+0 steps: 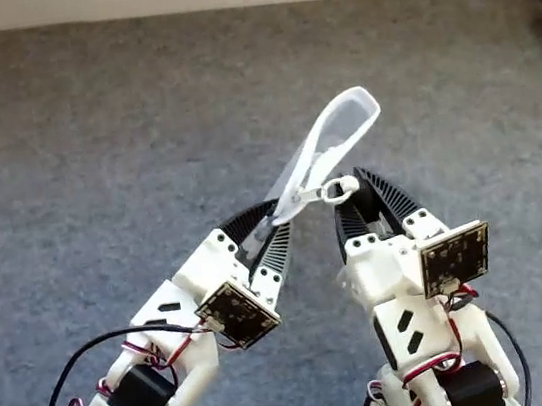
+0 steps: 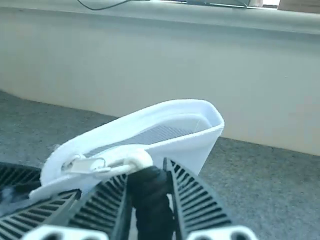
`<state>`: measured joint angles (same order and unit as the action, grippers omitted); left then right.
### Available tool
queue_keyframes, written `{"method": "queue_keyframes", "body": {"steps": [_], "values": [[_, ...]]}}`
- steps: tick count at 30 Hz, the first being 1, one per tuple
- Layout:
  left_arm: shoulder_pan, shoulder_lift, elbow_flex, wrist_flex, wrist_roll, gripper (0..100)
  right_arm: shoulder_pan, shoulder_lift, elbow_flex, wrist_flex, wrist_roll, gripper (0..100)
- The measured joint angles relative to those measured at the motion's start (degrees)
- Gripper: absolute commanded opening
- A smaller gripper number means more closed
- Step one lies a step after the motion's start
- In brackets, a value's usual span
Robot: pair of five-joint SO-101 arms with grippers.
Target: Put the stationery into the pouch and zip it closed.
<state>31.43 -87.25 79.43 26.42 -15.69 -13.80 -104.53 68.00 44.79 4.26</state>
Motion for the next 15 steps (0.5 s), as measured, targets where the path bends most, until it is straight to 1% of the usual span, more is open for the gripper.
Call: {"method": "queue_keyframes", "body": {"steps": [6,12,15], "values": [[0.0,0.0,0.0,0.0,0.0,1,0.18,0.0,0.35,0.0,0.0,4.0],[0.0,0.0,-0.18,0.53,0.0,1,2.29,-0.09,5.8,-6.77,0.0,4.0],[0.0,-0.88,-0.18,1.05,0.0,1,3.16,-0.18,6.33,-8.0,0.0,4.0]]}}
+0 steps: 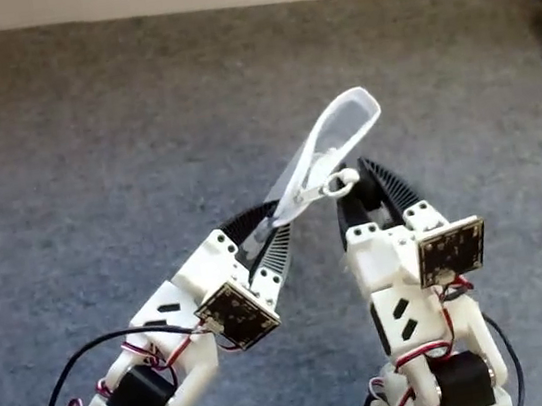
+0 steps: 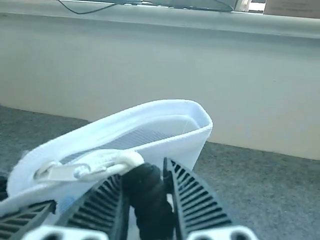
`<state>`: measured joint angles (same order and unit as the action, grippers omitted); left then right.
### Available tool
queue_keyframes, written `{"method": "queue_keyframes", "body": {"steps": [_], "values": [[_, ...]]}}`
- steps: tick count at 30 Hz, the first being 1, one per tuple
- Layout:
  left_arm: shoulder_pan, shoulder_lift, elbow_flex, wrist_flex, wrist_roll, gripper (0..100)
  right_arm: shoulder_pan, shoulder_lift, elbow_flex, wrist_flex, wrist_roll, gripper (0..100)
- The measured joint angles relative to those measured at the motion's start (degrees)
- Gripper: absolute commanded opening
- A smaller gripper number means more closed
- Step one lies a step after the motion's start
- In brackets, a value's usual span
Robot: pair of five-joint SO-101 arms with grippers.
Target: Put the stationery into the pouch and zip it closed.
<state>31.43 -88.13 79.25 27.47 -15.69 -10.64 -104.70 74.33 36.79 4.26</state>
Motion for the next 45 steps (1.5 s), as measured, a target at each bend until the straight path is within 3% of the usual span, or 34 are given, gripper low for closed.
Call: {"method": "queue_keyframes", "body": {"steps": [12,20,35,45], "values": [[0.0,-14.59,0.26,11.25,0.09,1,0.7,-0.44,0.0,-0.35,0.09,0.5],[0.0,-14.86,0.0,13.27,0.0,1,1.67,-0.53,0.0,-0.35,0.09,0.5],[0.0,-15.82,-4.57,25.58,-0.09,1,2.81,0.0,0.09,-4.22,0.18,0.5],[0.0,-15.91,-4.75,26.2,-0.09,1,2.9,0.09,-2.99,-2.2,0.26,0.5]]}}
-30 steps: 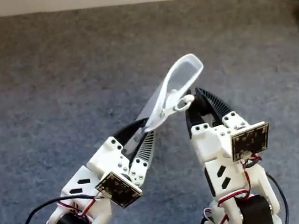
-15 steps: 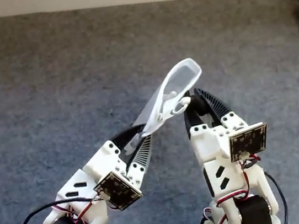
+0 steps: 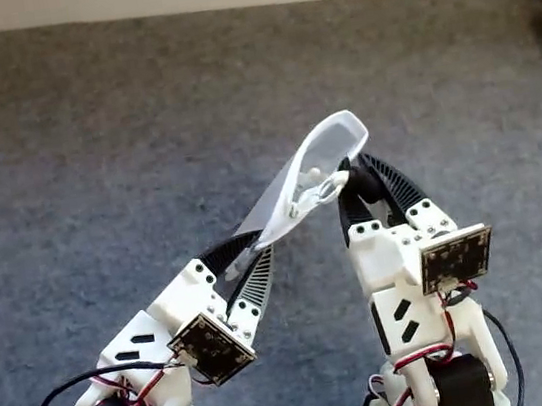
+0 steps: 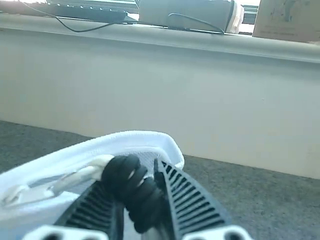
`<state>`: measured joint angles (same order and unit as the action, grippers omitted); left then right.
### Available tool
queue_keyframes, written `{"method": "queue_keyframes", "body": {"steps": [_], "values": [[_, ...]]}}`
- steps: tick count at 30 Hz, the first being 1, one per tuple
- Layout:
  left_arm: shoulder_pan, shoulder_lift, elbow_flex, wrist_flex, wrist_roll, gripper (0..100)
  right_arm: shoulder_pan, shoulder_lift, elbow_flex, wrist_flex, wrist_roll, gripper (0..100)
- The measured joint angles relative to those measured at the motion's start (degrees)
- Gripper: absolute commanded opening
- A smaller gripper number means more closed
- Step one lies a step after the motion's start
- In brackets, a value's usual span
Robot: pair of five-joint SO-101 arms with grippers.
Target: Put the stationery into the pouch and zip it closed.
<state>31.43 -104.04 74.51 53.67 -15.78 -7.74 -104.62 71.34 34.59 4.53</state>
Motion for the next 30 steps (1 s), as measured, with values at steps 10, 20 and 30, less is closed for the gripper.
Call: {"method": "queue_keyframes", "body": {"steps": [10,20,30], "values": [[0.09,0.0,-0.44,0.26,0.0,1,2.11,13.54,-2.73,-4.84,2.73,0.5],[0.0,-0.09,-0.44,0.97,0.0,1,6.42,21.54,-6.68,-5.54,3.08,0.5],[0.09,-0.09,-0.79,1.41,0.0,3,4.84,18.73,-8.62,3.16,5.36,0.5]]}}
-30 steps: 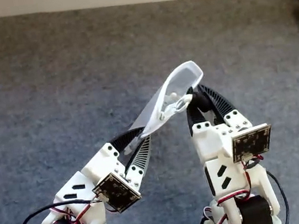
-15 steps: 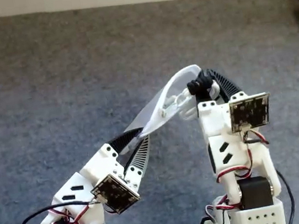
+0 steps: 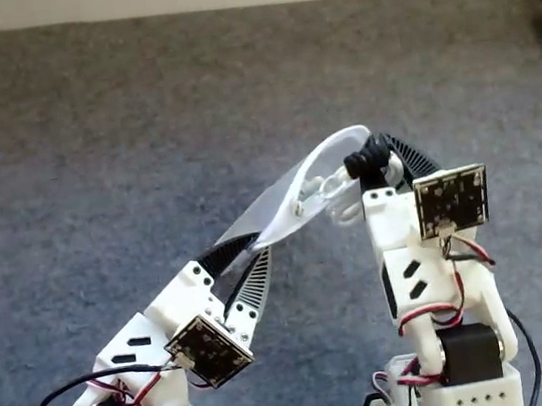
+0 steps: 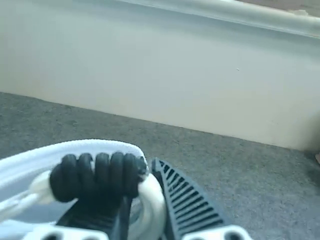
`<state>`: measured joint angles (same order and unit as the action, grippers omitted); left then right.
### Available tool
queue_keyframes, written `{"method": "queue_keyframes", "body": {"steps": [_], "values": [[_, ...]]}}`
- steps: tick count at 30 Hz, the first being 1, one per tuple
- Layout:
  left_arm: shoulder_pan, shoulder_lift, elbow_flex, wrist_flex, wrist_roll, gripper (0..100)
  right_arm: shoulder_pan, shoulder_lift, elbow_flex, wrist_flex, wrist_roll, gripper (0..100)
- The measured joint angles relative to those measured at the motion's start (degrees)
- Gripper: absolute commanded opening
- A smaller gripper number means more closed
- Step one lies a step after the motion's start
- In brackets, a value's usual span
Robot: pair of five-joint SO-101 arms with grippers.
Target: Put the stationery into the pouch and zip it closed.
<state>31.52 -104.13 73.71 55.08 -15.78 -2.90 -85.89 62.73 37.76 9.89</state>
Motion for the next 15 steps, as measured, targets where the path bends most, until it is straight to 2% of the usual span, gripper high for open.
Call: {"method": "queue_keyframes", "body": {"steps": [6,12,15], "values": [[-0.09,0.0,-1.23,1.58,0.09,14,-3.52,-10.99,-0.09,5.89,0.7,0.5],[3.96,0.44,-1.14,2.46,0.18,15,-12.31,-18.81,0.7,10.81,3.96,0.5],[5.19,0.35,-1.14,1.76,0.18,15,-13.63,-18.81,0.88,10.81,4.31,0.5]]}}
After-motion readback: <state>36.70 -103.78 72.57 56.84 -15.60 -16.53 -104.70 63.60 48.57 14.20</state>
